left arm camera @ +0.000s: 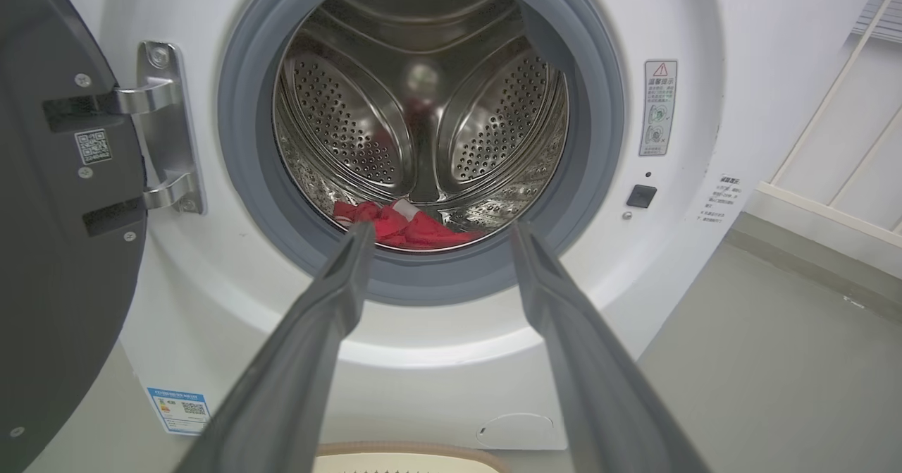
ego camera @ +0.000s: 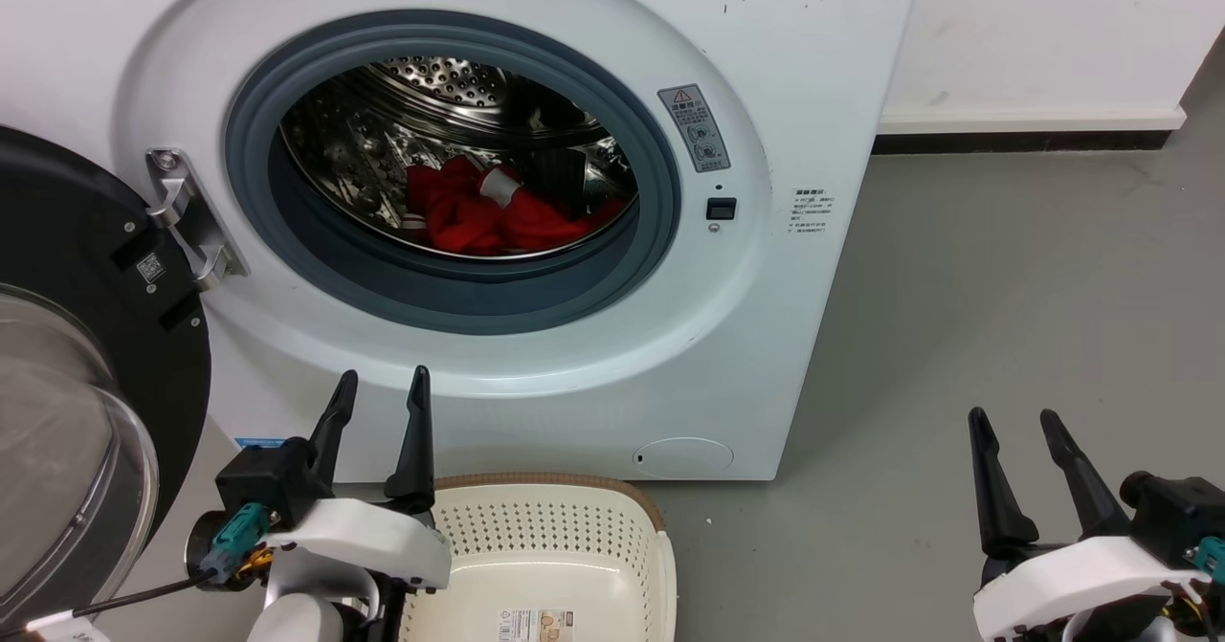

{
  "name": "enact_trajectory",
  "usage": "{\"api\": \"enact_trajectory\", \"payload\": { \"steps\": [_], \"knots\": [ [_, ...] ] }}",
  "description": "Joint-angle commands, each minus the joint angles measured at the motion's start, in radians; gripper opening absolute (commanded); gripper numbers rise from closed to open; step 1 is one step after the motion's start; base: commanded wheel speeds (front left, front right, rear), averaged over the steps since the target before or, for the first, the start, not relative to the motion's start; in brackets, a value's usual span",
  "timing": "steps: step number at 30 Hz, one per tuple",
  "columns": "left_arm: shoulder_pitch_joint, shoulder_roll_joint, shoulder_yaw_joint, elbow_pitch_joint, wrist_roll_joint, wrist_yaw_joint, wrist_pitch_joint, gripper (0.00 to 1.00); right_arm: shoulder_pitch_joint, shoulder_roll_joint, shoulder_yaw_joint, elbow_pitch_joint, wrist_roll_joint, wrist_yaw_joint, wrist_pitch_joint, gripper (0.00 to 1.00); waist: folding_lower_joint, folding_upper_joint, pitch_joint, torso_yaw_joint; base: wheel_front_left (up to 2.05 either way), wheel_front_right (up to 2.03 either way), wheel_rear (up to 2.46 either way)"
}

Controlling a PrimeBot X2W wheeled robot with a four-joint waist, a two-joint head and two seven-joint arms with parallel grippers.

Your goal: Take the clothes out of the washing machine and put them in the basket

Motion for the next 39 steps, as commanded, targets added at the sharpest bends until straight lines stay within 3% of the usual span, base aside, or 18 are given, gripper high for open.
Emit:
{"api": "enact_trajectory", "payload": {
  "steps": [1, 39],
  "knots": [
    [-0.017, 0.01, -0.005, -0.001, 0.028, 0.008, -0.009, 1.0, 0.004, 0.001, -0.001, -0.015, -0.031, 0.0, -0.007, 1.0, 0.0, 0.0, 0.0, 0.001, 0.0, 0.0, 0.0],
    [-0.028, 0.032, -0.033, 0.051, 0.269, 0.054, -0.08, 1.0, 0.03, 0.001, 0.001, -0.042, -0.292, 0.0, -0.039, 1.0, 0.0, 0.0, -0.006, 0.014, 0.0, 0.0, 0.0]
  ]
}}
